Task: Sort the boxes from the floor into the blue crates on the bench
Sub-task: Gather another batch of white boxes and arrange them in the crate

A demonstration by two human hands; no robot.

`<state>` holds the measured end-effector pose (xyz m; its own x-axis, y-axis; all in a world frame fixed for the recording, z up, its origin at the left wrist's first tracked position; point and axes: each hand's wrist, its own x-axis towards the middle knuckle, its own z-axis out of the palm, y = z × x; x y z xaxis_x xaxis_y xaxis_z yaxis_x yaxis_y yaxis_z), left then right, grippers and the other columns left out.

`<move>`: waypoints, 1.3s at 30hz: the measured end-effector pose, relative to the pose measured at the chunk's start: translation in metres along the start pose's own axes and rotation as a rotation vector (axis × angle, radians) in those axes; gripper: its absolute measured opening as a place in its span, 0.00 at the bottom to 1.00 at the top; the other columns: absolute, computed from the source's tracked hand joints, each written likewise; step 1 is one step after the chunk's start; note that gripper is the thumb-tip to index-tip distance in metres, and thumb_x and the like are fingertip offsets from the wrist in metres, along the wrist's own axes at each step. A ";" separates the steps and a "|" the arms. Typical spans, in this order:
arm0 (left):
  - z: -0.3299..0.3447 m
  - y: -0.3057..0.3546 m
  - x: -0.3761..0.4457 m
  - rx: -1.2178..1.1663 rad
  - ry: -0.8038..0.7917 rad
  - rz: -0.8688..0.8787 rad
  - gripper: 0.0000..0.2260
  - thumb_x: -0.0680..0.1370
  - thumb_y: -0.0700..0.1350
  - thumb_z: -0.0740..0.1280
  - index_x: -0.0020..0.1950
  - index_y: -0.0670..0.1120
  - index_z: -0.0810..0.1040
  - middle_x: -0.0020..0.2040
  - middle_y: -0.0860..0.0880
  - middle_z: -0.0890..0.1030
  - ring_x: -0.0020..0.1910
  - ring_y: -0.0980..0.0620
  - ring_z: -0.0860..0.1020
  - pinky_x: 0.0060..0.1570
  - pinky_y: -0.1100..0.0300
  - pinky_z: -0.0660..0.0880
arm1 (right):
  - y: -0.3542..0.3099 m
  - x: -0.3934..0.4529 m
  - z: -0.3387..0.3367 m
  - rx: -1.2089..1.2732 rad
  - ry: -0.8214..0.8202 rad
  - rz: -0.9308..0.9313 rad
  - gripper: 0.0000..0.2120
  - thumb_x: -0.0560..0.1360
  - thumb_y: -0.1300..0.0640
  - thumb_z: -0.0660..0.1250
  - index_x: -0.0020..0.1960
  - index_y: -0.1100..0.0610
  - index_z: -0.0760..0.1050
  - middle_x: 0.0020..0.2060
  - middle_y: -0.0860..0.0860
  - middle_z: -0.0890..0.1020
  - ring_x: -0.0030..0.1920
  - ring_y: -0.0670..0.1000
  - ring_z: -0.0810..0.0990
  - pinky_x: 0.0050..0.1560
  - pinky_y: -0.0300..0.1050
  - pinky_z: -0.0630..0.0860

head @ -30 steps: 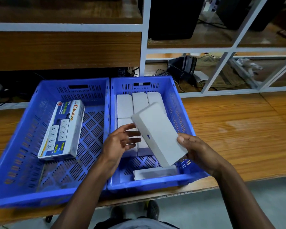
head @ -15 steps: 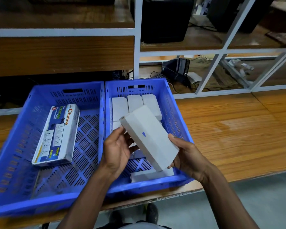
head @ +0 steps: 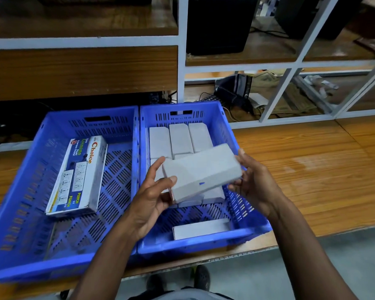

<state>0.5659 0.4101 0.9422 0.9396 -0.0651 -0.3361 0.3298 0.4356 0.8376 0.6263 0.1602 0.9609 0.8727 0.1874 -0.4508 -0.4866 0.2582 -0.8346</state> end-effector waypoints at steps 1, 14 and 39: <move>0.001 -0.003 0.000 -0.050 0.019 0.001 0.30 0.74 0.41 0.73 0.73 0.61 0.71 0.62 0.50 0.84 0.52 0.44 0.83 0.52 0.46 0.80 | 0.001 0.001 0.001 0.046 0.009 -0.001 0.28 0.76 0.42 0.69 0.68 0.58 0.76 0.46 0.54 0.84 0.40 0.51 0.81 0.41 0.45 0.79; 0.033 -0.047 0.013 -0.283 0.168 -0.005 0.26 0.76 0.32 0.71 0.72 0.43 0.69 0.64 0.39 0.82 0.59 0.44 0.83 0.53 0.55 0.82 | 0.055 0.003 0.044 -0.222 0.000 0.075 0.23 0.74 0.44 0.75 0.65 0.52 0.74 0.47 0.48 0.87 0.42 0.49 0.83 0.47 0.49 0.81; 0.028 -0.050 0.019 0.130 0.130 -0.274 0.16 0.78 0.55 0.70 0.63 0.49 0.78 0.61 0.49 0.80 0.62 0.47 0.78 0.66 0.49 0.74 | 0.075 0.092 -0.012 -0.940 0.386 0.117 0.27 0.77 0.51 0.71 0.68 0.59 0.63 0.61 0.57 0.76 0.59 0.58 0.79 0.66 0.56 0.76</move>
<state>0.5698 0.3616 0.9060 0.7973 -0.0451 -0.6019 0.5856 0.2993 0.7533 0.6706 0.1855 0.8534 0.8559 -0.1970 -0.4782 -0.4863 -0.6214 -0.6143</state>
